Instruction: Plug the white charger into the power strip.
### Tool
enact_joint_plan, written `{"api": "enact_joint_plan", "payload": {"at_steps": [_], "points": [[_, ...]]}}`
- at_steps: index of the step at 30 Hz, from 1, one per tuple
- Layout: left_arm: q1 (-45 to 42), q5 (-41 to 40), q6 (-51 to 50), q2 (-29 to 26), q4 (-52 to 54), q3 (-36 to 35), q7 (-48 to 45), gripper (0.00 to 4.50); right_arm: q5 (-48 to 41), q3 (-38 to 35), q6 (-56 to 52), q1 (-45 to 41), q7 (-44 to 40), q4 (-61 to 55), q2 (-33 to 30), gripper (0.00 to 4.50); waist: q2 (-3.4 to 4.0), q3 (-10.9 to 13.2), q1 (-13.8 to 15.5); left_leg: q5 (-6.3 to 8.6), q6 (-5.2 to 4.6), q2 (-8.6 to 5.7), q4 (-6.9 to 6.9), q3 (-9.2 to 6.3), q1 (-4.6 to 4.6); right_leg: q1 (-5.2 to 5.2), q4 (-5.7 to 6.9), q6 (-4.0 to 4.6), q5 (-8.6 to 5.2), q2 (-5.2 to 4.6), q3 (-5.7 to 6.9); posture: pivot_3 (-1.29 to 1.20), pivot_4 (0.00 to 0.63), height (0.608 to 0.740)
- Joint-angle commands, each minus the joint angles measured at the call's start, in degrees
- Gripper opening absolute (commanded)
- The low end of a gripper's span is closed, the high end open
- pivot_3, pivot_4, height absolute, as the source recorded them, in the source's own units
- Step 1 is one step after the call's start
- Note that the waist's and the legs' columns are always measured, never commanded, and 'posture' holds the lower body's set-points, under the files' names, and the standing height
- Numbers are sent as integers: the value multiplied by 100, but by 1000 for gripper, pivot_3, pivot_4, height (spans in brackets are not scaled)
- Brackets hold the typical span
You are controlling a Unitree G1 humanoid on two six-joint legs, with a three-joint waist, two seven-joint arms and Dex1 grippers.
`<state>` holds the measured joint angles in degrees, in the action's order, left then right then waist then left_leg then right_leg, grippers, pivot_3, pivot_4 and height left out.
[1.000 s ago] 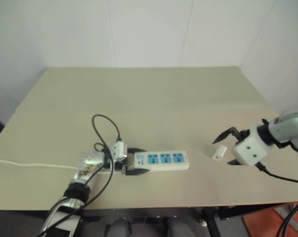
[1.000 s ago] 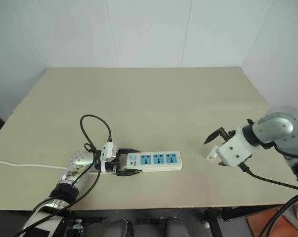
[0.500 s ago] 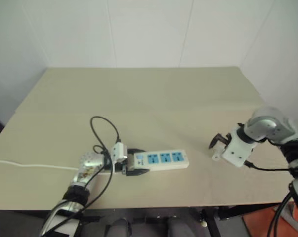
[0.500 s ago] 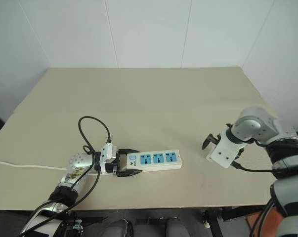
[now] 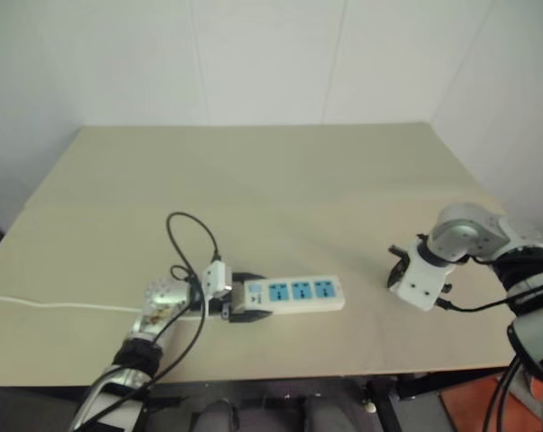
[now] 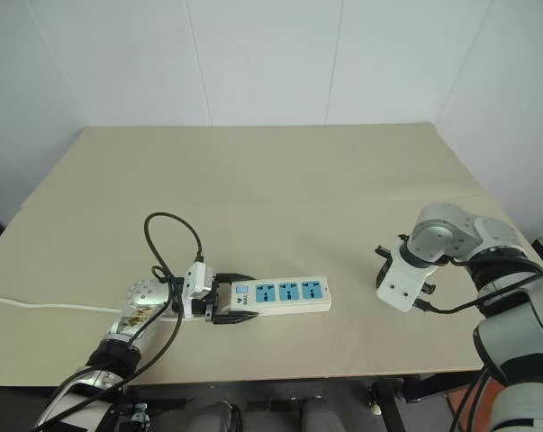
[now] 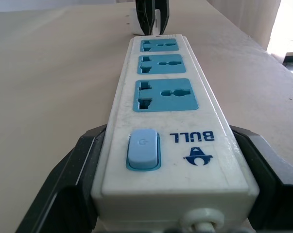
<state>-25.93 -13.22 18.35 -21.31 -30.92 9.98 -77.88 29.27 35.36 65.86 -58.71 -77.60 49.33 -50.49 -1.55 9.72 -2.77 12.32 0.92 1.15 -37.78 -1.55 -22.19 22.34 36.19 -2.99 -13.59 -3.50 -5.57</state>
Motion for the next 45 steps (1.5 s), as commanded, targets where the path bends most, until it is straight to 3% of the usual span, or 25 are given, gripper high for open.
{"api": "enact_joint_plan", "payload": {"at_steps": [1,4,7,12,16,19,21,23,27,45], "points": [[-32,176,-35,-56,-44,195,-173,3322,-79,-4,41,-54,175,4,88,1205,0,0,-4,0,0,1,0,0,4,-2,1,0,0,1,0,0,150,740],[-64,187,-18,-89,-96,203,-216,3322,-487,-262,-394,-52,148,-134,133,1205,0,0,-25,0,0,4,0,-1,9,-5,4,1,-1,4,0,0,150,740],[-95,212,5,-124,-165,217,-254,3322,-1524,-870,-1406,-132,28,-435,277,1205,2,1,-84,0,0,4,0,-1,9,-4,9,3,1,4,-2,0,150,740],[-85,209,18,-134,-199,228,-268,3322,-3702,-2036,-4155,277,-211,-1873,591,1205,3,1,-68,0,0,4,1,-15,1,-3,9,4,2,3,4,0,150,740],[-53,207,20,-134,-204,246,-216,3322,-5519,-2802,-6850,1087,248,-3616,940,1205,2,1,8,3,-5,9,5,-27,-5,-1,8,11,-2,5,18,0,150,740],[-39,195,16,-129,-200,249,-199,3322,-6286,-3069,-8067,1669,778,-4553,1274,1205,2,1,17,4,-6,11,6,-29,-9,4,11,14,-3,5,19,0,150,740],[-43,206,35,-110,-214,245,-159,3322,-6746,-3186,-8639,2150,1523,-5152,1814,1205,3,0,14,4,-6,12,6,-30,-9,5,12,15,-4,6,20,0,150,740],[-37,208,43,-106,-211,243,-148,3322,-6849,-3173,-8864,2546,2040,-5448,2314,1205,3,0,17,4,-6,14,5,-30,-8,6,15,14,-4,11,20,0,150,740],[-29,205,47,-117,-204,248,-148,3322,-6336,-2878,-8638,2890,2260,-5478,2729,1205,3,0,24,4,-5,12,2,-27,-14,12,16,-20,-23,13,20,0,150,740],[47,187,0,-193,-95,240,-158,3322,-5245,-2383,-7227,3433,1541,-4919,3075,1205,2,-1,18,4,-5,15,2,-24,-13,11,9,-35,-32,18,21,0,150,740]]}}
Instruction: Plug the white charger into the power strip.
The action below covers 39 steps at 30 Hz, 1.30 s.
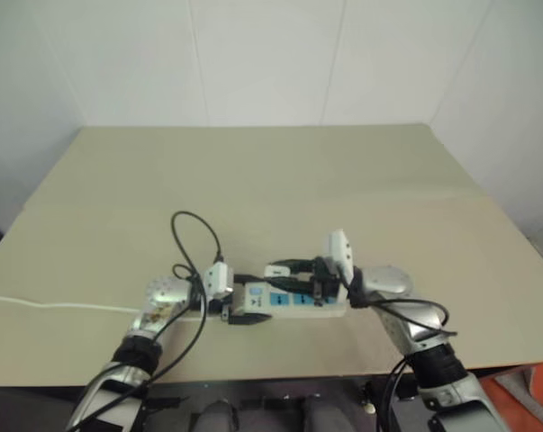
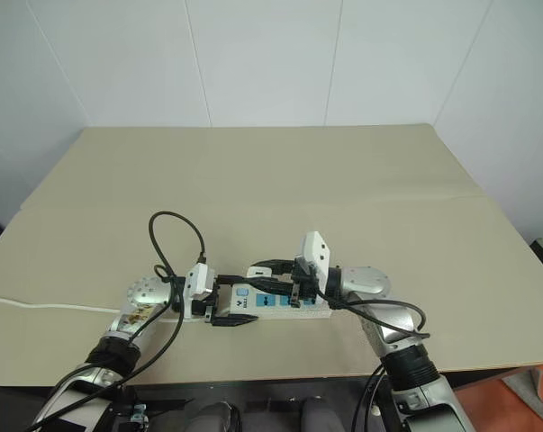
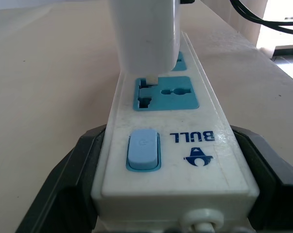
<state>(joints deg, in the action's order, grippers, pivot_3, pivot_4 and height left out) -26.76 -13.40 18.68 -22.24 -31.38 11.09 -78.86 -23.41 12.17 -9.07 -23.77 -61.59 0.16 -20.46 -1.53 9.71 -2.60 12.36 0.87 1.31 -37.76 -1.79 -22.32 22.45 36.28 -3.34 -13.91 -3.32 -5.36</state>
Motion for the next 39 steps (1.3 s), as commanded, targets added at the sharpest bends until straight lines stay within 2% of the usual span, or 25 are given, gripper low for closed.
{"api": "enact_joint_plan", "payload": {"at_steps": [1,13,30,39], "points": [[130,204,-32,-102,-49,128,-61,3322,80,-49,357,-76,-90,72,89,1205,0,0,0,0,0,0,0,0,0,0,-1,0,0,0,0,0,150,740],[126,224,-11,-138,-55,136,-83,3322,203,-187,657,-269,-332,727,91,1205,0,0,-1,0,0,1,1,0,0,0,-2,1,0,0,0,0,150,740],[116,217,-31,-137,-54,142,-82,3322,403,-118,798,-249,-462,1064,109,1205,0,0,-1,0,0,2,2,0,-1,0,-5,0,0,1,0,0,150,740],[121,220,-48,-165,-32,136,-81,3322,633,64,1041,-100,-904,1505,-167,1205,-1,-1,2,1,0,2,3,0,2,-5,-9,0,-1,1,0,0,150,740]]}}
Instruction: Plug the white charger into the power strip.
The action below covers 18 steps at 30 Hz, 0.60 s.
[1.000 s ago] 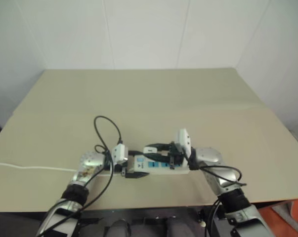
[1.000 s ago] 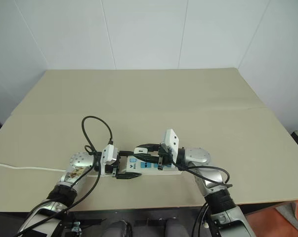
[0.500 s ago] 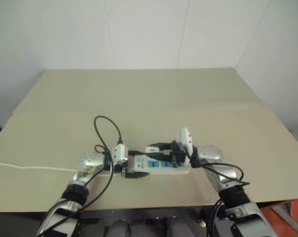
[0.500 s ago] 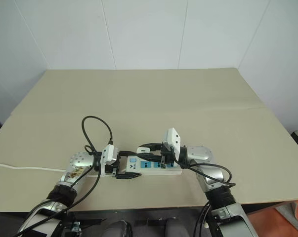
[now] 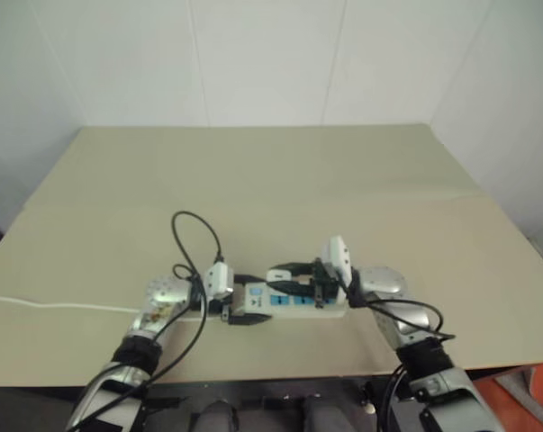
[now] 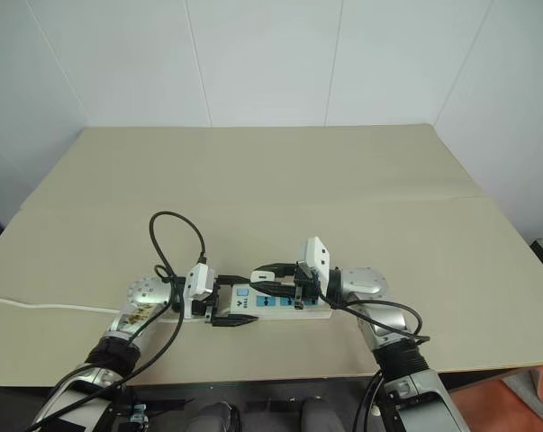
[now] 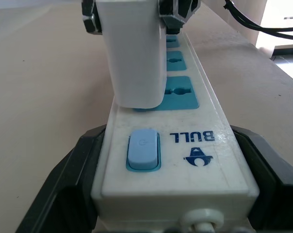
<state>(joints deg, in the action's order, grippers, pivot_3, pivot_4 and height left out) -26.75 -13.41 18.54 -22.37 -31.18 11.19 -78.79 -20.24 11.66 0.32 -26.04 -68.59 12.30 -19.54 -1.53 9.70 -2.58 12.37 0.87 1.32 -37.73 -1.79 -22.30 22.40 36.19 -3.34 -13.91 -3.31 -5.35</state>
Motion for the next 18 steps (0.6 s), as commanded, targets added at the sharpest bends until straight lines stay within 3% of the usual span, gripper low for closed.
{"api": "enact_joint_plan", "payload": {"at_steps": [1,9,18], "points": [[120,220,-37,-163,-50,122,-90,3322,353,147,135,133,-242,374,-286,1205,-1,-1,0,0,0,0,1,0,0,-1,-1,0,0,0,0,0,150,740],[112,224,-32,-188,-63,115,-85,3322,552,304,341,-165,-414,1173,-287,1205,-9,-15,-1,0,0,1,6,0,9,-9,-6,0,-1,0,1,0,150,740],[169,201,-58,-229,12,116,-73,3322,565,440,296,-205,-461,1301,-190,1205,-9,-27,-9,1,0,9,7,2,23,-16,-2,3,-2,6,0,0,150,740]]}}
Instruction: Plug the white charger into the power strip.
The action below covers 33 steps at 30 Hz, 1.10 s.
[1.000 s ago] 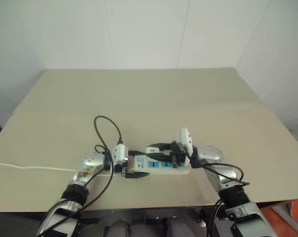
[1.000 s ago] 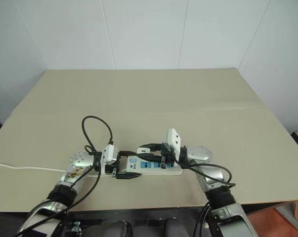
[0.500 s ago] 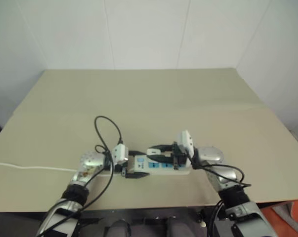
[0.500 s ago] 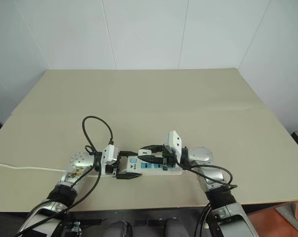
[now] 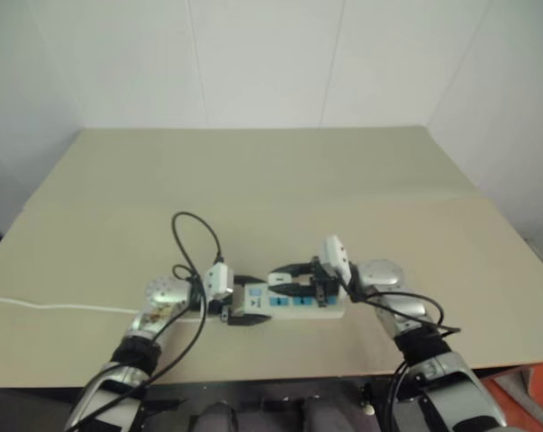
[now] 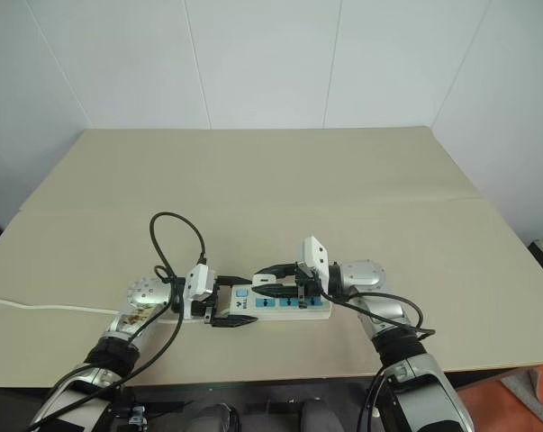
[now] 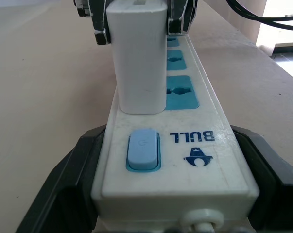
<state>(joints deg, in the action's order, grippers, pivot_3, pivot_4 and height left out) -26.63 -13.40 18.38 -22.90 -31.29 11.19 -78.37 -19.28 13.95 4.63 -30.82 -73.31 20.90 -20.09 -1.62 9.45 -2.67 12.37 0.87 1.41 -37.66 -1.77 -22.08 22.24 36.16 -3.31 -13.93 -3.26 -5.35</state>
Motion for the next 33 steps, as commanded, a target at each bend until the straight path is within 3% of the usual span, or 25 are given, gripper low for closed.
{"api": "enact_joint_plan", "payload": {"at_steps": [1,7,17,23,25,27,33], "points": [[162,200,-46,-182,31,116,-115,3322,471,214,-143,288,11,434,-141,1205,0,-3,0,0,0,1,0,1,0,0,0,1,0,1,0,0,150,740],[157,205,-43,-195,30,119,-120,3322,396,257,-399,310,-85,291,-200,1205,1,-8,2,0,0,8,5,3,2,0,-1,4,-2,6,0,0,150,740],[155,187,-38,-159,23,116,-69,3322,574,397,-656,397,-123,-169,-308,4491,-3,-12,11,0,1,14,23,4,6,3,-4,12,-7,12,2,0,150,740],[145,129,-116,-188,97,42,-25,3322,689,365,-581,370,-82,-166,-239,4491,-5,-13,10,0,1,17,26,5,8,3,-5,13,-8,13,2,0,150,740],[115,29,-359,-277,263,2,-93,4070,706,349,-535,354,-38,-143,-203,4500,-5,-13,3,0,1,18,26,5,9,3,-4,13,-8,14,2,0,150,740],[84,-128,-662,-403,519,-50,-221,4472,730,345,-492,340,3,-110,-168,4500,-5,-13,-15,0,1,23,28,7,7,8,-4,14,-7,19,0,0,150,740],[89,-688,-1518,-732,1416,-336,-397,4472,767,306,-338,291,113,-116,-119,4500,-6,-12,-15,0,1,39,36,7,9,13,-4,21,-7,32,1,0,150,740]]}}
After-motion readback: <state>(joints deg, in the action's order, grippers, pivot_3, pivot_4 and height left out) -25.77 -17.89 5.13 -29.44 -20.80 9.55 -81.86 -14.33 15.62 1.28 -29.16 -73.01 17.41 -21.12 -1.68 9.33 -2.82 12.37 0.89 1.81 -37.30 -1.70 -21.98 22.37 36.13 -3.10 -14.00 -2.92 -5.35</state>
